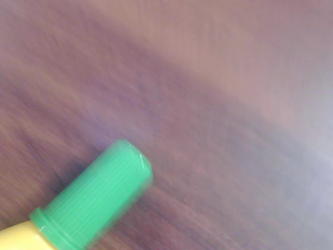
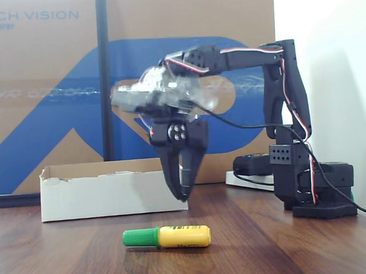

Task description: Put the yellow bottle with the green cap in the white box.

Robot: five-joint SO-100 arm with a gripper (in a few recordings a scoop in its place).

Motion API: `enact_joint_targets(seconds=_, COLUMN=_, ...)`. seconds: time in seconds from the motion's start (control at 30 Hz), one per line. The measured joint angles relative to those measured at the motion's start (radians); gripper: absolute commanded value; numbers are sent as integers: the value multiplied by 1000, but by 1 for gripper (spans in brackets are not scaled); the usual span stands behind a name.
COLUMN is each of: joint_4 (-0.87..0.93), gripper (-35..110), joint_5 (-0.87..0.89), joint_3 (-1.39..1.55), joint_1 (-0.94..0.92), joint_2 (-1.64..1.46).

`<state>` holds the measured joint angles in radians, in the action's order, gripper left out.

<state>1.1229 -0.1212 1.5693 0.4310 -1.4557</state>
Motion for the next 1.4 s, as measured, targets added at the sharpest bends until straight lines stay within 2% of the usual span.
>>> enact_joint_targets(seconds=0.87, joint_4=-46, gripper=0, joint_5=-49, joint_3=120, joint_1=-6, joint_2=103)
enact_joint_targets(seconds=0.93, joint_4=-86, gripper=0, joint_5=-41, joint_3=118, joint_1=-5, joint_2=132)
enact_joint_targets(seconds=1.4, joint_4=-71, gripper=0, joint_5=-32, joint_3=74, joint_1=-5, joint_2=198)
